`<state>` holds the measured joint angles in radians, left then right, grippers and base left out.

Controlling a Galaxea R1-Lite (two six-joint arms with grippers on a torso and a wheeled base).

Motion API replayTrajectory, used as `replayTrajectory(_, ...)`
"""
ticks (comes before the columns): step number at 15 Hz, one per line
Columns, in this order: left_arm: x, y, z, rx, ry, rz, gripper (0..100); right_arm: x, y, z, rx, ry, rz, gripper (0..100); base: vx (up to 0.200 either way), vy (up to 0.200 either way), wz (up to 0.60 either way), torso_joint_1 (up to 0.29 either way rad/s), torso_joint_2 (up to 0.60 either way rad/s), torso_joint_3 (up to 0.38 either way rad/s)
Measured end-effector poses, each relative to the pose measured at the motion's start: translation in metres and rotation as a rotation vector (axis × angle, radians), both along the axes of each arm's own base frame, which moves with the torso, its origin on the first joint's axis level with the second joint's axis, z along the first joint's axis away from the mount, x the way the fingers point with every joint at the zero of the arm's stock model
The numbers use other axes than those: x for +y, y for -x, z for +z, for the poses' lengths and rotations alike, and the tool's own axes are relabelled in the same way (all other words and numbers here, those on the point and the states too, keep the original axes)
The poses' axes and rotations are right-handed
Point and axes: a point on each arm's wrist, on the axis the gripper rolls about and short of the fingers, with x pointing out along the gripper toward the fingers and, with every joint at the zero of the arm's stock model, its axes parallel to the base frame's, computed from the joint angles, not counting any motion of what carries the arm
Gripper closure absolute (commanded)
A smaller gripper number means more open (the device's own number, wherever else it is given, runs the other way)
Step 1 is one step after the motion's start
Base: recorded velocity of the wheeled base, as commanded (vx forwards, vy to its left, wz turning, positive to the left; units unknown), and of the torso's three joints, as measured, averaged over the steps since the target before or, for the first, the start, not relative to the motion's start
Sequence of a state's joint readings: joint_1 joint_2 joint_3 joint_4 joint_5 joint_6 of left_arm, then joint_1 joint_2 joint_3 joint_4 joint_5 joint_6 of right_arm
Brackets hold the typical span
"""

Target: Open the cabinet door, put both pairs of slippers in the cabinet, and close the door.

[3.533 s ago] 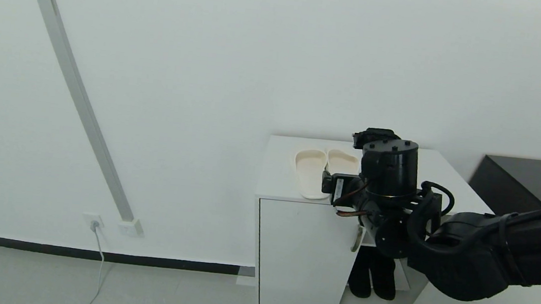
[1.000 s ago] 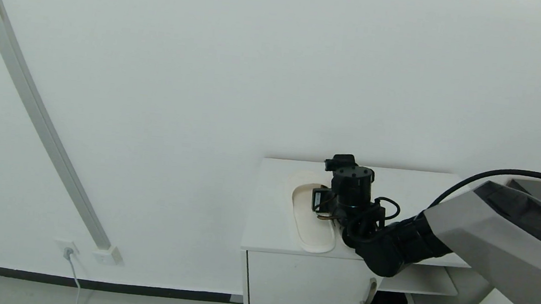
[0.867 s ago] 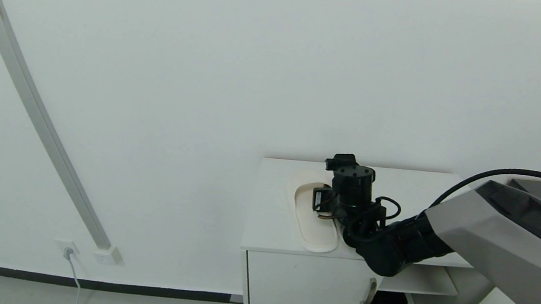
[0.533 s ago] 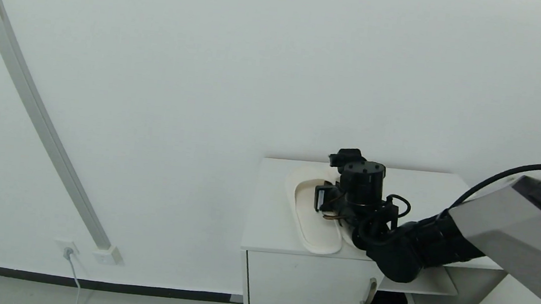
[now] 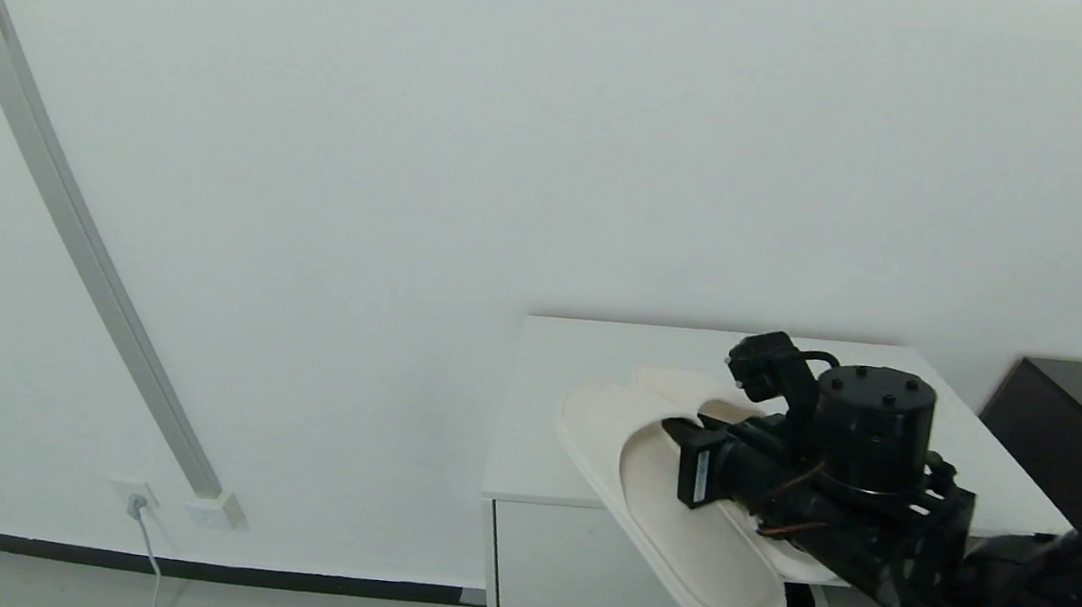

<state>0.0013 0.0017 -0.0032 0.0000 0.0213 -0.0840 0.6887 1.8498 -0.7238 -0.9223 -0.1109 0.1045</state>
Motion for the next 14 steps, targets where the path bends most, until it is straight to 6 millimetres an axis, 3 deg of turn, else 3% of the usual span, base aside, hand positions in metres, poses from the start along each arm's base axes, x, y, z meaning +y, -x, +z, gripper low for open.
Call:
replayTrajectory(4, 0.000, 0.000, 0.000, 0.000, -0.001, 0.003, 100, -0.010, 0.022, 0.005, -0.008, 0.013, 0.042, 100, 0.000, 0.000, 0.00, 0.000, 0.00, 0.000)
replayTrajectory(10, 0.000, 0.000, 0.000, 0.000, 0.000, 0.002, 100, -0.009, 0.025, 0.005, -0.008, 0.016, 0.051, 100, 0.000, 0.000, 0.00, 0.000, 0.00, 0.000)
replayTrajectory(14, 0.000, 0.000, 0.000, 0.000, 0.000, -0.001, 100, -0.009, 0.025, 0.004, -0.007, 0.021, 0.051, 100, -0.200, 0.000, 0.00, 0.005, 0.01, 0.002)
